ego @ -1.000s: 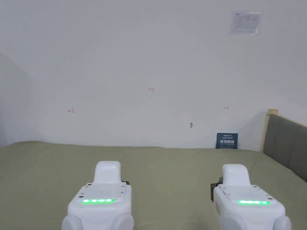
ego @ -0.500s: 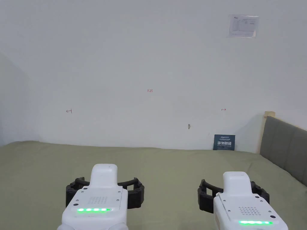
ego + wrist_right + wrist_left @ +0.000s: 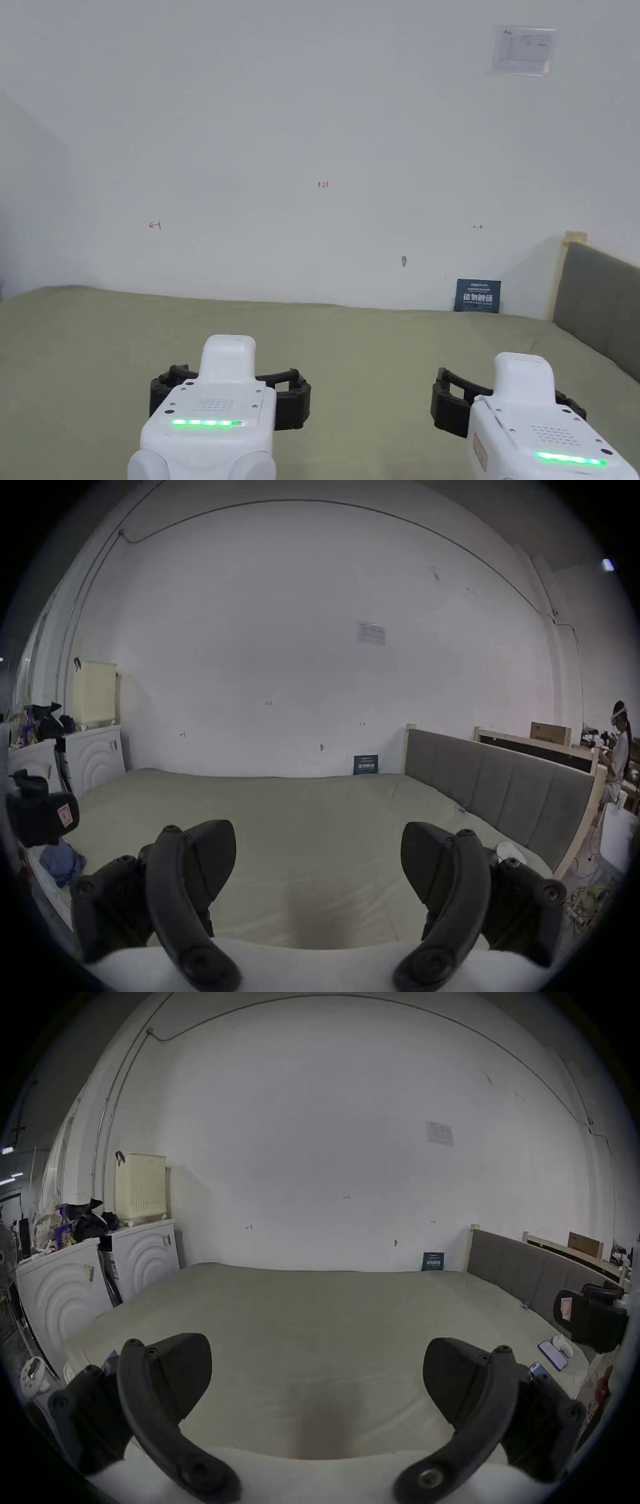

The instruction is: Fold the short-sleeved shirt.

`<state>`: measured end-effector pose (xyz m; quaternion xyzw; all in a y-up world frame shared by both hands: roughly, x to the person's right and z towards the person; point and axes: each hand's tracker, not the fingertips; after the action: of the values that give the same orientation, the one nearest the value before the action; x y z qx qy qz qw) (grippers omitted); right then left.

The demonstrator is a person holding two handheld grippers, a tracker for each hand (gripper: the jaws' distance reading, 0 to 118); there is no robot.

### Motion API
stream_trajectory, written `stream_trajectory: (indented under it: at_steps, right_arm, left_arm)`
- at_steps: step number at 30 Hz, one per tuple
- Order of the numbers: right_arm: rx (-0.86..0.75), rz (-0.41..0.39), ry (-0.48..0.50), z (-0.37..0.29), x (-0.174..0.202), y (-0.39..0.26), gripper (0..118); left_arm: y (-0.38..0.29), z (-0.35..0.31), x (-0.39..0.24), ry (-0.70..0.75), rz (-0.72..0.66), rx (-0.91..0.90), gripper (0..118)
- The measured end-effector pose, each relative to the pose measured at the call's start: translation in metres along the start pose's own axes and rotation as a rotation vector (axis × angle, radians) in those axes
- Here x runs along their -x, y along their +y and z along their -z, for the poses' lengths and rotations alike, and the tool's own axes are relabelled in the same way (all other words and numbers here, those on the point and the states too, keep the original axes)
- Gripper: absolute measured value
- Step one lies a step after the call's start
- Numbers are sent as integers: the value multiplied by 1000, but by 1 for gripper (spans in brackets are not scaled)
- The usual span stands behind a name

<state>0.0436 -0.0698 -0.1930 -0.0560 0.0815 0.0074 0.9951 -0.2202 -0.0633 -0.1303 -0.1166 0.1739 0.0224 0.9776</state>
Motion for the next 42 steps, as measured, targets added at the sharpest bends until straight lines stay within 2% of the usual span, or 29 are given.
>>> stream_trajectory:
  at_steps: [6, 10, 12, 17, 26, 30, 35, 38, 42]
  right_arm:
    - [-31, 8, 36, -3, 1, -2, 100]
    - [-3, -49, 36, -1, 6, -4, 100]
    - [-7, -50, 40, 0, 6, -5, 100]
    - [-48, -12, 107, -2, 1, -5, 100]
    - [-45, 21, 82, -2, 7, 4, 100]
    - [-15, 71, 134, 0, 3, 6, 100]
    - [-36, 45, 174, -7, 4, 12, 100]
    - [-36, 59, 189, -8, 3, 16, 100]
    - [-31, 61, 81, -5, 3, 18, 100]
  left_arm:
    - [5, -1, 3, -1, -19, -15, 118]
    - [7, -3, 2, -7, -26, -23, 118]
    - [8, -1, 3, -6, -34, -24, 118]
    - [8, -2, 2, -10, -26, -6, 118]
    - [13, -4, 2, -21, -38, -10, 118]
    - [16, -4, 3, -20, -40, -16, 118]
    - [17, -5, 4, -19, -39, -15, 118]
    - [18, -4, 5, -19, -48, -16, 118]
    - [20, -4, 4, -18, -48, -16, 118]
